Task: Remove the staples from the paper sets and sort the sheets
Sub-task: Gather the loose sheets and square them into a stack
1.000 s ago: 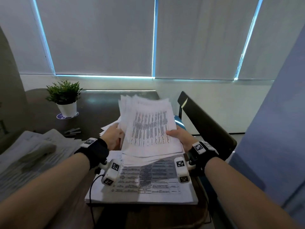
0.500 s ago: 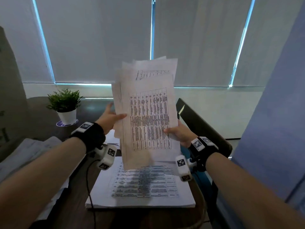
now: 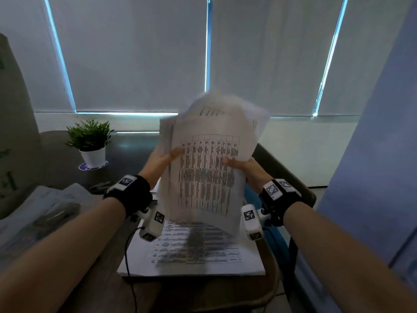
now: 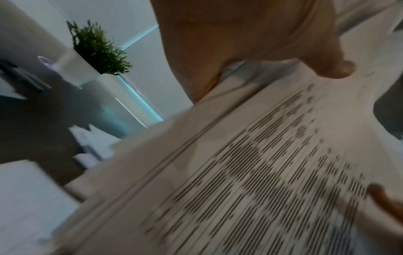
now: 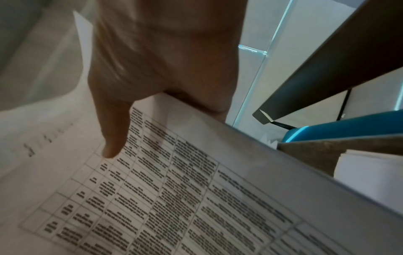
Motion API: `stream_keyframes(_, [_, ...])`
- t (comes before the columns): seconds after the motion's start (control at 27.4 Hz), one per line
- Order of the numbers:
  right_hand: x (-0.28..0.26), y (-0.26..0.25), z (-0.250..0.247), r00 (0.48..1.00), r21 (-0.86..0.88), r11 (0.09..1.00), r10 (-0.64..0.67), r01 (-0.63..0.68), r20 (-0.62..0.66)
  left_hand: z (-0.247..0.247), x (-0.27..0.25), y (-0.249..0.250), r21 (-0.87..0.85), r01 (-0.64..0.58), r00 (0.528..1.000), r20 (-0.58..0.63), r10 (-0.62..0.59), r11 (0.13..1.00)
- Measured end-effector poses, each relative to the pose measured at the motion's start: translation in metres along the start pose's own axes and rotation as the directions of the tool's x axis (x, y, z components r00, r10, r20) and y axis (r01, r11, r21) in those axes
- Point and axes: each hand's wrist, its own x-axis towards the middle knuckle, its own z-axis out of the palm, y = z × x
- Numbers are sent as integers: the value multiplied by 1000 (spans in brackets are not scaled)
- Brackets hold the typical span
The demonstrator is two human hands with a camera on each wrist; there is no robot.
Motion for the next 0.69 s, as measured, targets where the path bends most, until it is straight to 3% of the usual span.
stream_keyframes(0.11, [-4,6,8,992,55,998,10,-3,-122,11,-11,-20,130,50,998,-31,-46,990])
stream_keyframes(0.22, [3,-10,20,977,-39,996,-91,85,-194,28,-10,-8,80,-34,988,-149,46,996])
stream_keyframes(0.29, [9,-31,21,966,-69,990,-138,126,-221,25,0,13,8,-65,993,-103,65,998])
stream_keyframes(0.44, [13,-37,10,975,-66,994,-100,89,-199,4,15,14,-172,26,999,41,-19,985])
stream_keyframes(0.51, [2,-13,5,990,-56,998,-29,22,-140,0,2,-6,-75,85,996,-5,-85,994])
stream_keyframes(0.62, [-15,12,2,994,-49,995,80,-84,-74,10,-24,-37,81,163,986,22,-165,983])
stream_keyframes(0.69, [-15,7,5,993,-10,999,52,-53,-102,23,-25,-37,128,92,995,-42,-87,988])
